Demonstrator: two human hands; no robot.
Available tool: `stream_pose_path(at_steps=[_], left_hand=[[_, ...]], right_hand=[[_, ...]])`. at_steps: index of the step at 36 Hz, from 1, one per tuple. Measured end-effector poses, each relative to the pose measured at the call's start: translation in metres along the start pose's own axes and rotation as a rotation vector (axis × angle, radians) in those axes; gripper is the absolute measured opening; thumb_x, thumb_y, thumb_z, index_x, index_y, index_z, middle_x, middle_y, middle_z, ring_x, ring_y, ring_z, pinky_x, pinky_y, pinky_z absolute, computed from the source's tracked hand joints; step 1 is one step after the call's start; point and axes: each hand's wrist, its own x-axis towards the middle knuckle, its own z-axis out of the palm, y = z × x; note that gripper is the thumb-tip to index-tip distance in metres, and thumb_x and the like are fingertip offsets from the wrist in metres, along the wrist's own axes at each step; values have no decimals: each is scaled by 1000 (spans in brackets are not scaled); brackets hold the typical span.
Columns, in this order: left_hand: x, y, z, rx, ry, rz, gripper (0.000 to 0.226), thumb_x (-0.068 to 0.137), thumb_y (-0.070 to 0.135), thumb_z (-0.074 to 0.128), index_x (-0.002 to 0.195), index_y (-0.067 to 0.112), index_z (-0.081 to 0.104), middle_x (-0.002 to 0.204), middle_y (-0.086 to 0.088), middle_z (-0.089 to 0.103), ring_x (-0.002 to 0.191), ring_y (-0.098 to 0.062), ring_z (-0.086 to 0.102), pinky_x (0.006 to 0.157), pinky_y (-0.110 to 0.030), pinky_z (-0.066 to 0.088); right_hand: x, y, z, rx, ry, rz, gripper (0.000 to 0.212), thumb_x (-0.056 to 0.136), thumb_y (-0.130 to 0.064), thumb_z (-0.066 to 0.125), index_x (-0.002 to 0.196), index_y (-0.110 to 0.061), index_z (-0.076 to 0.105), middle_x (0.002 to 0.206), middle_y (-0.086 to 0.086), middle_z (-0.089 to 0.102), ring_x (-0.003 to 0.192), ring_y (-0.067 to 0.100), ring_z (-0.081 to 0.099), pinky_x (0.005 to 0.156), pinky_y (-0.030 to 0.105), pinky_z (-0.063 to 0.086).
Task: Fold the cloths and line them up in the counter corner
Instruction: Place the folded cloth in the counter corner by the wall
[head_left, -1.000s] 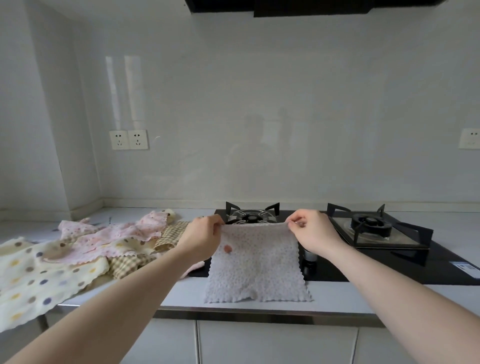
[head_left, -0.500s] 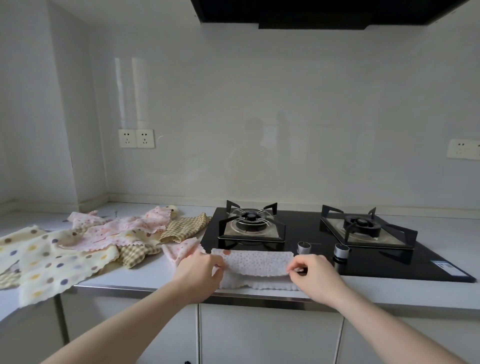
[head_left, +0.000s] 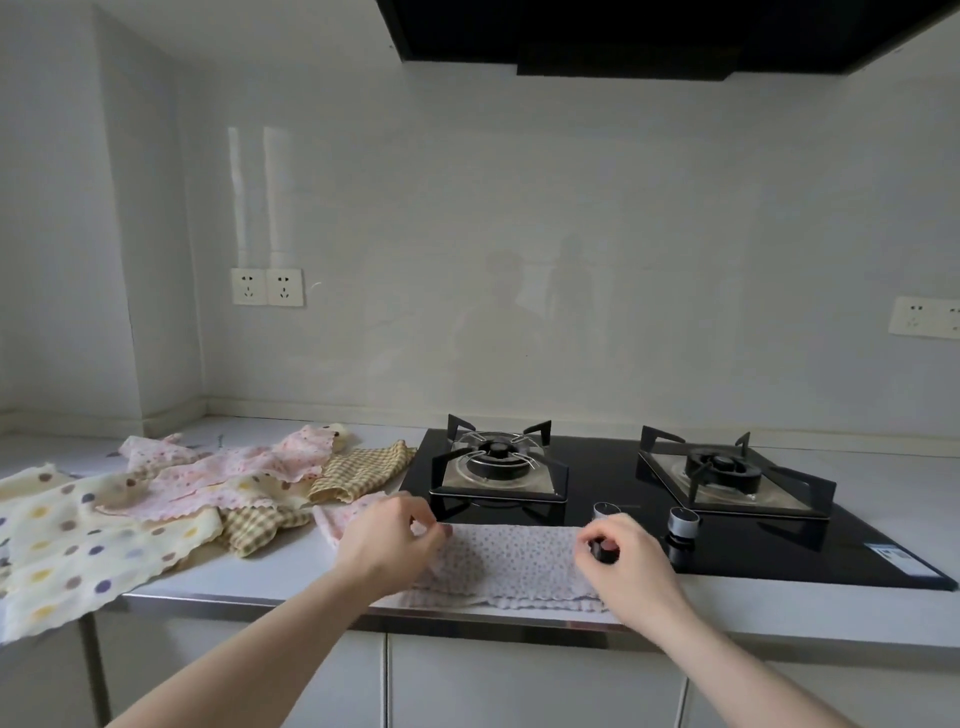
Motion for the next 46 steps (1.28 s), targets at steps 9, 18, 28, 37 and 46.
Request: stream_pose_path(at_steps=[9, 18, 28, 37, 46], left_hand=[[21, -27, 35, -46, -6, -44, 40, 88, 65, 53, 111, 36, 68, 119, 17, 64, 113, -9, 49, 100, -36, 41], [28, -42, 43, -186, 6, -70, 30, 79, 66, 61, 92, 39, 68, 94, 22, 59, 101, -7, 53, 97, -37, 44], [29, -45, 44, -274, -37, -94, 10, 83, 45, 67, 91, 40, 68, 86, 18, 66, 85, 1, 59, 76, -25, 50], [30, -48, 45, -325, -46, -109, 10, 84, 39, 64, 90, 41, 72, 88, 23, 65, 90, 0, 58, 87, -29, 51], [30, -50, 45, -378, -52, -149, 23, 78, 31, 53, 81, 46, 70, 92, 24, 69, 98, -5, 60, 92, -31, 50]], right_hand=[[31, -13, 4, -146, -157, 247, 42, 98, -46, 55, 130, -20, 61, 102, -7, 69, 84, 9, 62, 76, 28, 49], [54, -28, 4, -210, -353, 373, 19, 85, -34, 72, 84, -15, 71, 89, 2, 67, 78, 12, 58, 63, 25, 42], [69, -44, -19, 124, -202, 420, 20, 85, -23, 75, 100, -19, 61, 101, 3, 64, 85, 16, 59, 59, 26, 43], [67, -90, 13, 309, -278, 364, 31, 83, -14, 74, 106, -23, 57, 110, 6, 61, 83, 20, 68, 56, 27, 58], [52, -117, 66, 288, -316, 229, 24, 87, -18, 69, 106, -26, 58, 103, 0, 69, 88, 15, 68, 73, 31, 58]])
